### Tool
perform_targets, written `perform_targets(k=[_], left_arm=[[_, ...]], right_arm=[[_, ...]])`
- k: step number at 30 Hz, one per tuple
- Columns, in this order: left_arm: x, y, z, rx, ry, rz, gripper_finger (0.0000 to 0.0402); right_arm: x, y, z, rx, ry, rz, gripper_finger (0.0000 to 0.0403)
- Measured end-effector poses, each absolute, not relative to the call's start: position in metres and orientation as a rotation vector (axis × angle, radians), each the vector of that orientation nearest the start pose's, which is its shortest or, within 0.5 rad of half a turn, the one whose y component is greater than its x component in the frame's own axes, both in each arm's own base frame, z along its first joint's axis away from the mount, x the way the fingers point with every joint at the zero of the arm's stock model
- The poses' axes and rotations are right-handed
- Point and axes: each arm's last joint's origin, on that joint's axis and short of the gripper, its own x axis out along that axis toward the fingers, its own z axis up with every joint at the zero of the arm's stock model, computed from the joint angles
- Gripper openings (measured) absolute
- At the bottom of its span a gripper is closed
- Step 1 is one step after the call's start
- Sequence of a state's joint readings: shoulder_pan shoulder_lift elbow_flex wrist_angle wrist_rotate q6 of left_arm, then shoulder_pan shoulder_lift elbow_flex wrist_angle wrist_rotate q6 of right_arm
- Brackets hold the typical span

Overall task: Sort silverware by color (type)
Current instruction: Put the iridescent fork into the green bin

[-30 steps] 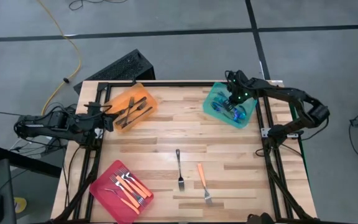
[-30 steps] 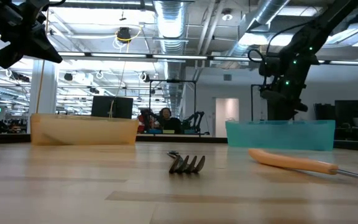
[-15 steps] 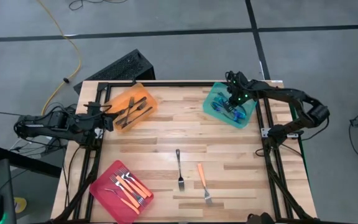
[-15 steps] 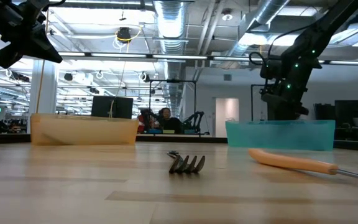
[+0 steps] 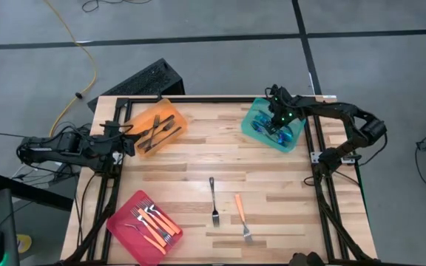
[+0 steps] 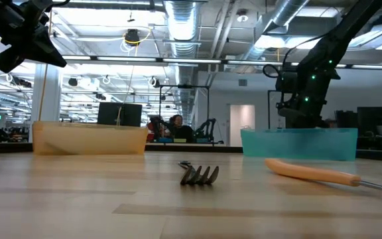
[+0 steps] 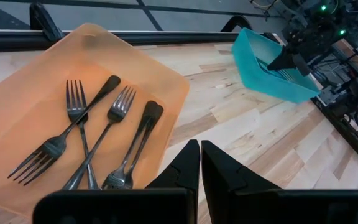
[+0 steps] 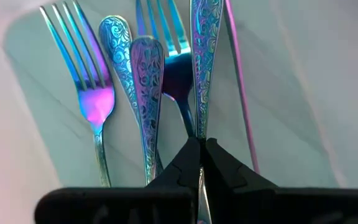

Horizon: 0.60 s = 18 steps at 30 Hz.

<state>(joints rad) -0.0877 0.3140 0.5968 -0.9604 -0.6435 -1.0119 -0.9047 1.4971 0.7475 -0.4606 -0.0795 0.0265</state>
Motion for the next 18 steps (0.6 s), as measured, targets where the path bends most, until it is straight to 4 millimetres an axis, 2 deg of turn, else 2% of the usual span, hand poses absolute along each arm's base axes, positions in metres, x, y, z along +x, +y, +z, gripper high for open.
perform_targets(k=[11,18], left_arm=[[0.0596,0.0122,0.2540,-0.711,0.306,0.794,0.0000],[0.0596,0.0122,0.2540,-0.712,0.306,0.794,0.0000]], right_arm=[[0.1592,-0.1993,0.1532,0.628,1.081,-0.781,0.0048],[0.1591,-0.1994,0.1532,0.635,1.079,-0.792,0.0074]])
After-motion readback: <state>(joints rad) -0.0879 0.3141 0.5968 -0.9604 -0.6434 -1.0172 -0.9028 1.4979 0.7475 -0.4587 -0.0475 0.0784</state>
